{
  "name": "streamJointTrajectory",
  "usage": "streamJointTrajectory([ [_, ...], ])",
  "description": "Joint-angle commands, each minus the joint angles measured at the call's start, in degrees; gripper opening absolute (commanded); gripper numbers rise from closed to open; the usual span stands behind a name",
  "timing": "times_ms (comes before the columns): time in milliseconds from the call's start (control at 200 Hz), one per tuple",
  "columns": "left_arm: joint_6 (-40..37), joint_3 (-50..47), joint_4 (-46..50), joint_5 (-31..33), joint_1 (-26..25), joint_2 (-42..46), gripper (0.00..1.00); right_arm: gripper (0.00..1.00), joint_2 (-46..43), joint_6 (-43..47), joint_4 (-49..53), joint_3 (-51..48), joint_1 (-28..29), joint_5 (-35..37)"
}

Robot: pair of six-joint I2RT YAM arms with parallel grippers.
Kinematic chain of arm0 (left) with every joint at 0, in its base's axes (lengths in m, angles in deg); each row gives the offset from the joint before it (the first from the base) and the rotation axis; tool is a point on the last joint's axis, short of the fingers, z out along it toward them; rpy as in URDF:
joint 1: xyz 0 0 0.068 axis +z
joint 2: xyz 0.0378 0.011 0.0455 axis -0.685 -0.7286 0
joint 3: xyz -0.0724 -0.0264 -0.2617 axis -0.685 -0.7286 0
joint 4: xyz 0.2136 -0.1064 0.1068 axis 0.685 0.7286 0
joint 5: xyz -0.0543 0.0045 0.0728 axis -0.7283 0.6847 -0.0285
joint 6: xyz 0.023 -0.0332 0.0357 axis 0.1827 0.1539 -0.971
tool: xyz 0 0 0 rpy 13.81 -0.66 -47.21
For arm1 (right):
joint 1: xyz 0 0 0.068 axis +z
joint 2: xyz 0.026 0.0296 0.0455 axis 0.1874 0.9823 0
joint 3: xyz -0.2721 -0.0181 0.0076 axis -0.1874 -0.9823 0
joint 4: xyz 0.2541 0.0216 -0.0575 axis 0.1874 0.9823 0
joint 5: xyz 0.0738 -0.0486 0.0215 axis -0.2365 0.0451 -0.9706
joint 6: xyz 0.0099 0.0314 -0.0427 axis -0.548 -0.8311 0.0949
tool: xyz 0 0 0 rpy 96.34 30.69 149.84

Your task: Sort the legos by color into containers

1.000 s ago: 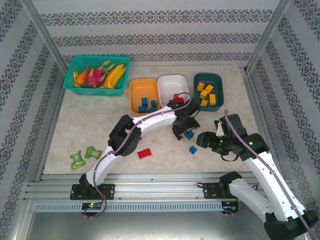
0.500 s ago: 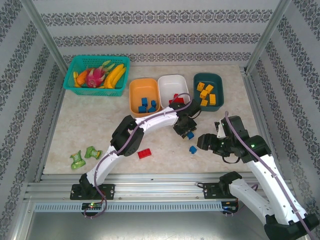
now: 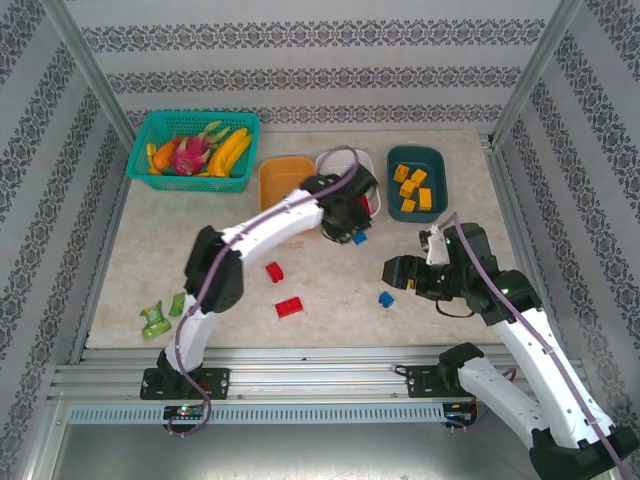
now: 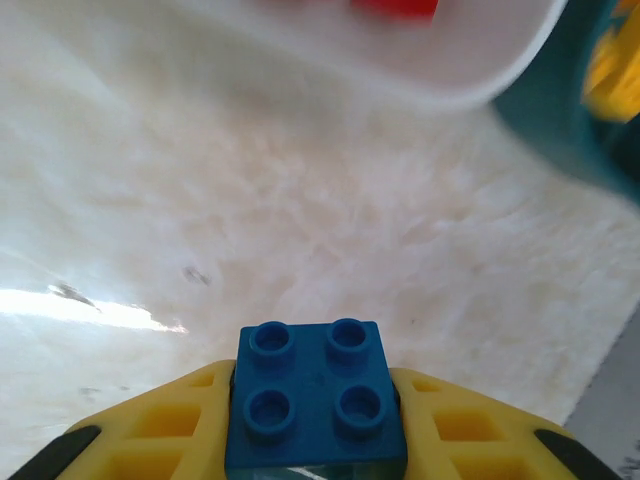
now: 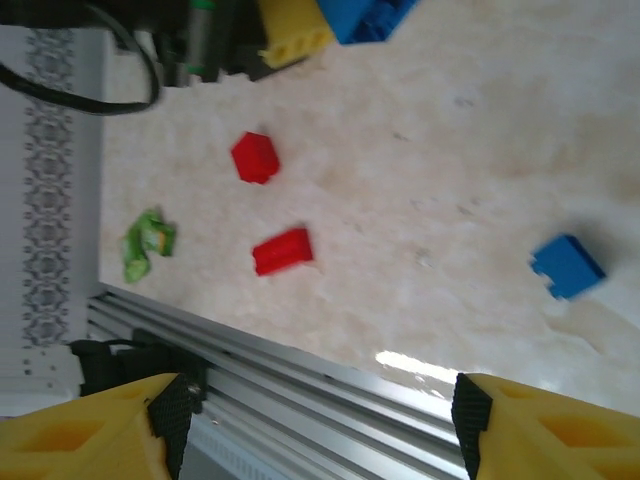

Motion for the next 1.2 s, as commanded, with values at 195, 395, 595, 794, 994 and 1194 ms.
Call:
streamJointTrajectory([
  [195, -17.50, -0.61, 3.27, -1.86, 17.27, 0.41, 0.28, 0.74, 12.69, -8.77, -26.05, 3.61, 7.74, 2.89],
  [395, -23.18, 8.43, 1.65, -5.28, 22.17, -8.57, 0.28, 0.74, 20.29, -8.03, -27.96, 8.19, 9.81, 4.46],
  [595, -27.86, 20.89, 2.92, -6.08, 23.78, -18.75, 0.28, 0.74, 23.54, -8.60, -29.59, 8.37, 10.03, 3.75],
  [794, -27.31, 22.80, 3.64, -6.21, 24.51, -22.56, 0.29, 0.74, 24.88, -9.22, -30.05, 7.56, 10.09, 4.26],
  [994, -26.25, 22.86, 2.65, -8.17, 25.29, -23.59, 0.41, 0.74, 25.95, -8.46, -28.57, 7.90, 10.26, 4.94],
  [1194, -26.15, 24.65, 2.35, -10.23, 25.36, -22.31, 0.59, 0.74, 28.59, -5.42, -24.76, 9.64, 11.36, 6.58],
])
